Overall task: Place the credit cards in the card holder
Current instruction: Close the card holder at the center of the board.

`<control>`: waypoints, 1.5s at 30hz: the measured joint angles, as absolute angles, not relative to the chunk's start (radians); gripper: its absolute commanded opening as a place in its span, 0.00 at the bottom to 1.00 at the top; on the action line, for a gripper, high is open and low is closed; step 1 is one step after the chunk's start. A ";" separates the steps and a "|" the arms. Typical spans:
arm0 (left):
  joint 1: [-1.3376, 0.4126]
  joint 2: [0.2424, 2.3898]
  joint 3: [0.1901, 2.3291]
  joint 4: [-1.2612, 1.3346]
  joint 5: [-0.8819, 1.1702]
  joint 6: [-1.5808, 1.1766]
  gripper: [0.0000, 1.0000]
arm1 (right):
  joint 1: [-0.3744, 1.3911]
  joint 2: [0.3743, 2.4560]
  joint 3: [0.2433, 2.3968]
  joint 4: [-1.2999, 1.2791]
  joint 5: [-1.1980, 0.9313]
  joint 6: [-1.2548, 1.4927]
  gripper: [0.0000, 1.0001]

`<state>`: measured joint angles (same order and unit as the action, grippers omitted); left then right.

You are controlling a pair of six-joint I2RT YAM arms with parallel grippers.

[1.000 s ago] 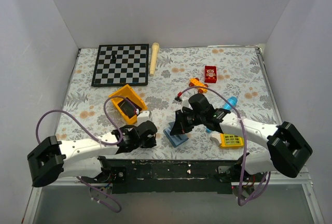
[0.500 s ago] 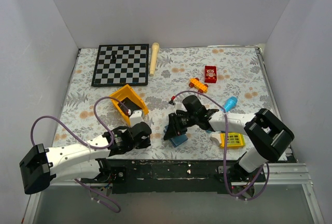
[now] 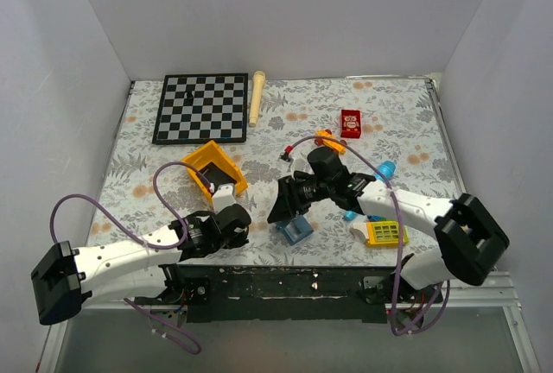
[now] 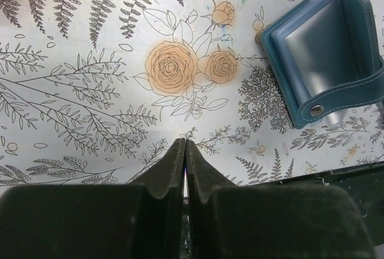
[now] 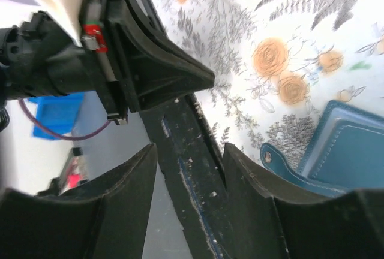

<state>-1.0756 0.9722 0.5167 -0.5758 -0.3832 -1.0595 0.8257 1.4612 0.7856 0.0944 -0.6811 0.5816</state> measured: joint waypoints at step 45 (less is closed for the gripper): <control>-1.076 1.239 0.772 -0.449 -0.354 -0.891 0.09 | 0.863 1.491 0.690 -0.043 -0.208 0.532 0.01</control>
<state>-1.0756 1.2388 0.7723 -0.4488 -0.3542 -0.8913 0.8631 1.4910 0.6899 -0.0433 -0.2085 0.5316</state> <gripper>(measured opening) 0.093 0.023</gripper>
